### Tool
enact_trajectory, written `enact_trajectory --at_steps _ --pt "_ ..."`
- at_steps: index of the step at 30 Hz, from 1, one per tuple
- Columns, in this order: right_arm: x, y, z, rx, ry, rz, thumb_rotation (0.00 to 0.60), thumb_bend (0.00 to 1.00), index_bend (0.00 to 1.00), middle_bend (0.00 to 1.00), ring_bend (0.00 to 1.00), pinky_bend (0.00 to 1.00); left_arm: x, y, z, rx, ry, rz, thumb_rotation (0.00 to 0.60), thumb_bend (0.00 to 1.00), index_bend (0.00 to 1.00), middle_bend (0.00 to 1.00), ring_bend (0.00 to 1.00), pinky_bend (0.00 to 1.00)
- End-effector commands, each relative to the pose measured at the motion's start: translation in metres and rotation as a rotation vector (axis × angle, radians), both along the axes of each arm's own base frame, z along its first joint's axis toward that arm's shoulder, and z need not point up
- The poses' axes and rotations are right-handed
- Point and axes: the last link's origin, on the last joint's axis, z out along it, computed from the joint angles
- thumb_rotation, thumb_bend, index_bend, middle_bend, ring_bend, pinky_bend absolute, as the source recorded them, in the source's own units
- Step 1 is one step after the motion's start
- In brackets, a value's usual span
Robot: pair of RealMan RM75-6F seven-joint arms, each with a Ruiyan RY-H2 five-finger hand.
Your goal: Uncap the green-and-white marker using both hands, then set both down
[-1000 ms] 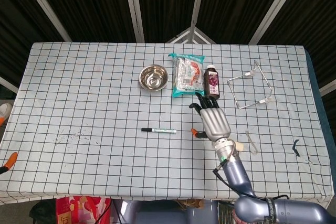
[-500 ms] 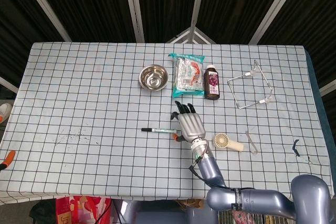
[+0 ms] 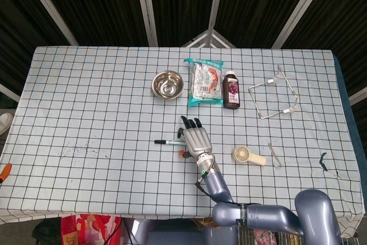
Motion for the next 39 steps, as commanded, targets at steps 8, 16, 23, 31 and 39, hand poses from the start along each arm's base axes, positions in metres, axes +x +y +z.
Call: enact_trajectory --at_steps 8,16,23,31,39 --pt "0.011 -0.007 -0.02 0.016 0.002 0.01 0.6 0.27 0.48 0.01 0.11 0.04 -0.006 -0.001 0.002 0.0 0.011 0.026 0.6 0.45 0.02 0.0 0.0 0.0" --pt "0.006 -0.014 -0.019 0.003 0.004 -0.003 0.6 0.32 0.49 0.01 0.11 0.04 -0.013 -0.005 0.002 -0.002 0.012 0.051 0.6 0.45 0.02 0.0 0.0 0.0" --pt "-0.004 -0.014 -0.019 0.012 0.012 -0.018 0.6 0.35 0.51 0.01 0.11 0.04 -0.013 -0.007 0.0 -0.006 0.017 0.053 0.6 0.45 0.02 0.0 0.0 0.0" --pt "-0.013 -0.015 -0.014 0.0 -0.006 -0.031 0.6 0.35 0.53 0.01 0.11 0.04 -0.008 -0.008 0.001 -0.003 0.024 0.048 0.6 0.45 0.02 0.0 0.0 0.0" --pt "-0.021 -0.015 -0.014 0.007 -0.017 -0.042 0.6 0.35 0.53 0.01 0.11 0.04 -0.001 -0.004 -0.003 -0.014 0.038 0.044 0.6 0.45 0.02 0.0 0.0 0.0"
